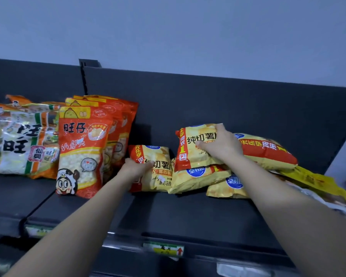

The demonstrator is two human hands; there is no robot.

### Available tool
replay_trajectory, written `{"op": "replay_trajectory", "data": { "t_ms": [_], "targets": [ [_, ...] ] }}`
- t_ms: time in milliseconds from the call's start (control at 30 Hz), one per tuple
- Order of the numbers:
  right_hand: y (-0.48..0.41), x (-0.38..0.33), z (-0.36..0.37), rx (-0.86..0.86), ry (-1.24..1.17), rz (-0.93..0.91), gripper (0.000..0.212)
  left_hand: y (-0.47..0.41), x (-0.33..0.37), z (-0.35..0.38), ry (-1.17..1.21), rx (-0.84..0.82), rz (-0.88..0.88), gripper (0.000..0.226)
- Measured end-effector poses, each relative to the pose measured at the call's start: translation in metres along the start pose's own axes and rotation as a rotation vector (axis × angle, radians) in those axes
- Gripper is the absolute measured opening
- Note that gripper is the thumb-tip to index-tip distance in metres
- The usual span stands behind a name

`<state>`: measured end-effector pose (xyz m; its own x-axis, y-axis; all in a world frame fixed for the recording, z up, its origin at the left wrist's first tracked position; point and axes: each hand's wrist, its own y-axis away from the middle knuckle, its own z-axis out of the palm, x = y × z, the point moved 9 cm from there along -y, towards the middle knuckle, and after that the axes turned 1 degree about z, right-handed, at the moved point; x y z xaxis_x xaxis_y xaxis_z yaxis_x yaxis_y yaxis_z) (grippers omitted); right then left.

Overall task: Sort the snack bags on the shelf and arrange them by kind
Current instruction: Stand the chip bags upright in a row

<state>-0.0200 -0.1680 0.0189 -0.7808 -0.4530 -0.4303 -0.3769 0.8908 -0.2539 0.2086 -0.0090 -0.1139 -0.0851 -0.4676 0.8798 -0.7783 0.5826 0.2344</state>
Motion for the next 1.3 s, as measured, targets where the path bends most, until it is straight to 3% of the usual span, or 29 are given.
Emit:
{"op": "replay_trajectory", "data": {
  "t_ms": [233,300,433,567,833,933,1067,1300],
  "targets": [
    [-0.007,-0.018,-0.013,0.072,-0.117,-0.107,0.068,-0.004,0.027,-0.002,0.052,0.041,0.142,0.049],
    [-0.006,-0.020,-0.019,0.126,-0.137,-0.135,0.068,-0.003,0.037,-0.005,0.063,0.060,0.207,0.053],
    [0.004,-0.018,-0.029,0.286,-0.289,-0.178,0.071,0.002,0.053,-0.012,0.054,0.115,0.364,0.083],
    [0.013,-0.019,-0.022,0.294,-0.369,-0.187,0.077,0.001,0.056,-0.017,0.090,0.144,0.466,0.090],
    [0.015,-0.014,-0.014,0.303,-0.397,-0.154,0.058,-0.013,0.062,-0.019,0.173,0.100,0.531,0.087],
    [0.015,-0.009,-0.016,0.339,-0.428,-0.122,0.053,-0.022,0.059,-0.012,0.082,0.076,0.501,0.082],
    [0.015,-0.004,-0.012,0.372,-0.442,-0.099,0.049,-0.035,0.055,-0.012,-0.142,0.169,0.426,0.072],
    [0.009,-0.002,-0.012,0.366,-0.443,-0.107,0.049,-0.051,0.069,0.000,-0.219,0.173,0.458,0.063]
  ]
}}
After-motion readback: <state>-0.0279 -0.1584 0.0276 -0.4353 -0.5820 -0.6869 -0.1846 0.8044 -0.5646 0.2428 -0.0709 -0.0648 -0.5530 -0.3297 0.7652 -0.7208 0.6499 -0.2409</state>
